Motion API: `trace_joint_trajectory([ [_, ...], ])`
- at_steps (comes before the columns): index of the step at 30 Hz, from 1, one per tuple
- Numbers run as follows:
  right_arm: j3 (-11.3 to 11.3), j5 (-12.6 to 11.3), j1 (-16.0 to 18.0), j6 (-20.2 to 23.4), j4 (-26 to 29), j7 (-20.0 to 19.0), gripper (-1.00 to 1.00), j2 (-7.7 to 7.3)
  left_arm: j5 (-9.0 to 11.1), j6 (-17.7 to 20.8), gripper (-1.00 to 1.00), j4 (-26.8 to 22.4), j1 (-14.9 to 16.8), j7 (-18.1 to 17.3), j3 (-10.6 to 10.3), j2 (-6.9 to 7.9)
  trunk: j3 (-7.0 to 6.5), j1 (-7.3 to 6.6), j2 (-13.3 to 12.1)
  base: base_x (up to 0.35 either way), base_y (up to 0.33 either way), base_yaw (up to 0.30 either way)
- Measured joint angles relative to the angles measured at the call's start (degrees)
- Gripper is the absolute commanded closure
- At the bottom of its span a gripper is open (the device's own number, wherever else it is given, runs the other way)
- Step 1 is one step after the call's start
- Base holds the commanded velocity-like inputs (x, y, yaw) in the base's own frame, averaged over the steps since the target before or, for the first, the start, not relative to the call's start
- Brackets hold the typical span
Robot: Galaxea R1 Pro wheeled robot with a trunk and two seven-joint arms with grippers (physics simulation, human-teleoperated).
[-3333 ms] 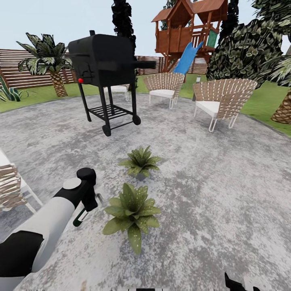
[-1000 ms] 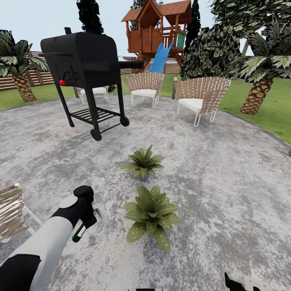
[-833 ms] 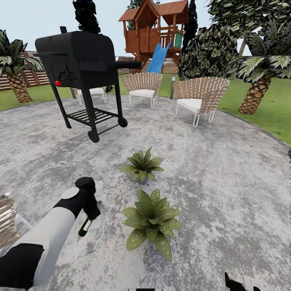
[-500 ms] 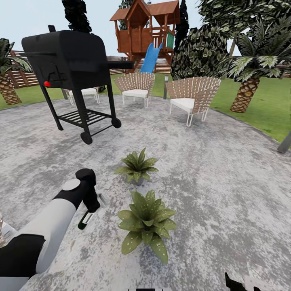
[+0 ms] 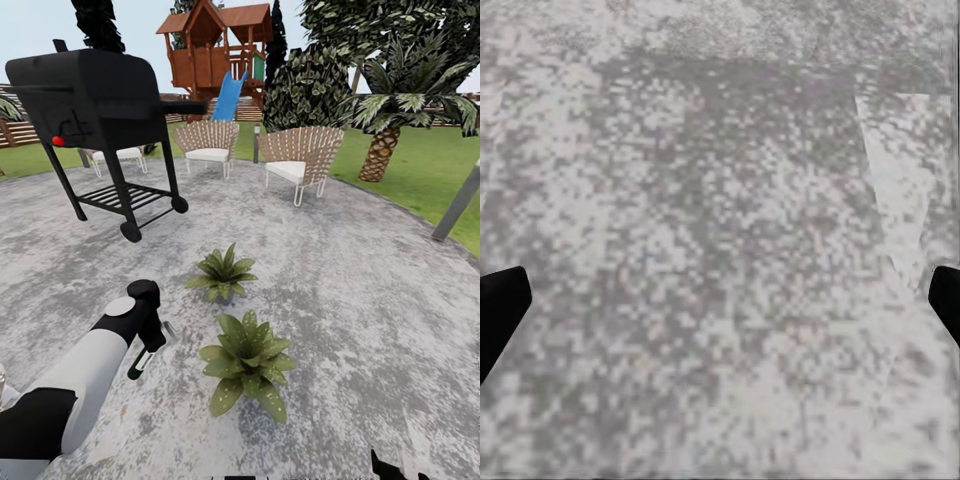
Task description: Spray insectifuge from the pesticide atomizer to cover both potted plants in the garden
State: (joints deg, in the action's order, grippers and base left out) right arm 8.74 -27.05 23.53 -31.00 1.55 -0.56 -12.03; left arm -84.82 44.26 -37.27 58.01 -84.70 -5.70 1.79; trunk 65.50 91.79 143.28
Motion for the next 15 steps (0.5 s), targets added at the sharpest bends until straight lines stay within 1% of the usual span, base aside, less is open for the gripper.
trace_joint_trajectory([
  [3, 0.0, 0.0, 0.0, 0.0, 0.0, 0.0, -1.0, 0.0, 0.0, 0.0, 1.0, 0.0, 0.1, 0.1, 0.0, -0.2, -0.06, 0.0, 0.0, 0.018, 0.309, -0.262],
  [6, 0.0, 0.0, 0.0, 0.0, 0.0, 0.0, -1.0, 0.0, 0.1, 0.0, 1.0, 0.0, 0.1, 0.0, 0.1, -0.3, -0.12, -0.02, 0.0, 0.144, 0.258, -0.252],
  [12, 0.0, 0.0, 0.0, 0.0, 0.0, 0.0, -1.0, 0.02, 0.1, 0.0, 1.0, 0.0, -0.2, 0.2, 0.1, -0.28, -0.14, 0.0, 0.0, 0.022, 0.023, -0.03],
  [15, 0.0, 0.0, 0.0, 0.0, 0.0, 0.0, -1.0, 0.0, 0.1, 0.0, 1.0, 0.0, -0.2, 0.3, 0.1, -0.27, -0.18, 0.0, 0.0, 0.0, 0.0, -0.189],
])
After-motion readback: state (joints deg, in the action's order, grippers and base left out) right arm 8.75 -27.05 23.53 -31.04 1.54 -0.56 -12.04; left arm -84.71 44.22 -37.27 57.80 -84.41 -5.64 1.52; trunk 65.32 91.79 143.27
